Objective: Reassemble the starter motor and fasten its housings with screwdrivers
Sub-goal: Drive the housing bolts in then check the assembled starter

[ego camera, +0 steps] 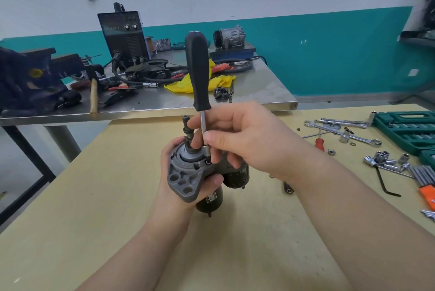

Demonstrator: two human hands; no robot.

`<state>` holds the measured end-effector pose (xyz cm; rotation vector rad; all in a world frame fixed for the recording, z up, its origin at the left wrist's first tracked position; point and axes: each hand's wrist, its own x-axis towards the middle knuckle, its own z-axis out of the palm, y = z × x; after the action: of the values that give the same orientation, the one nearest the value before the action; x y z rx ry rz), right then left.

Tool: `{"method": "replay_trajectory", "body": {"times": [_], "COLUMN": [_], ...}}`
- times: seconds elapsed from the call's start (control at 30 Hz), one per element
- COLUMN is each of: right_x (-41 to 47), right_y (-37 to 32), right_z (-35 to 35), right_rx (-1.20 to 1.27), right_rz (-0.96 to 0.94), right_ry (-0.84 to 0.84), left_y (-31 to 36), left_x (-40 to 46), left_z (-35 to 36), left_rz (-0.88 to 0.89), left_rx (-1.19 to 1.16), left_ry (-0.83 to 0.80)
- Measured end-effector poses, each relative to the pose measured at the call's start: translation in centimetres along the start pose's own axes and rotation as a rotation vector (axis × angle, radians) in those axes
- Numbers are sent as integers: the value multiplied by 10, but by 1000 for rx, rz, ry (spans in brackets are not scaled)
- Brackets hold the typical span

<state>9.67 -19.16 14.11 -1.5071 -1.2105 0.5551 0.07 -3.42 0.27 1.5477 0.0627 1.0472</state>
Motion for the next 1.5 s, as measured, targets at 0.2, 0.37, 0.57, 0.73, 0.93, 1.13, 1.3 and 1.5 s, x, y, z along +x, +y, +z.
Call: {"method": "replay_trajectory", "body": {"times": [0.2, 0.37, 0.57, 0.73, 0.93, 1.13, 1.3, 1.5], "right_x": [2, 1, 2, 1, 1, 3, 2, 2], "right_y": [3, 1, 2, 1, 0, 0, -2, -3], "right_z": [6, 4, 7, 9, 6, 9, 5, 10], "right_rx": [-3, -33, -82, 20, -109, -123, -137, -124], "right_rz": [8, -11, 0, -4, -39, -43, -33, -2], "right_ry": [96, 25, 121, 63, 125, 136, 115, 145], "left_y": [-4, -1, -4, -6, 2, 0, 6, 9], "left_x": [-6, -4, 0, -5, -3, -3, -4, -1], "left_z": [-1, -1, -2, -4, 1, -2, 1, 7], "left_rz": [-5, 7, 18, -34, -50, -38, -74, -33], "left_rx": [-11, -10, 0, 2, 13, -6, -15, -11], "left_ry": [-2, 16, 21, 0, -9, -4, -10, 6]}}
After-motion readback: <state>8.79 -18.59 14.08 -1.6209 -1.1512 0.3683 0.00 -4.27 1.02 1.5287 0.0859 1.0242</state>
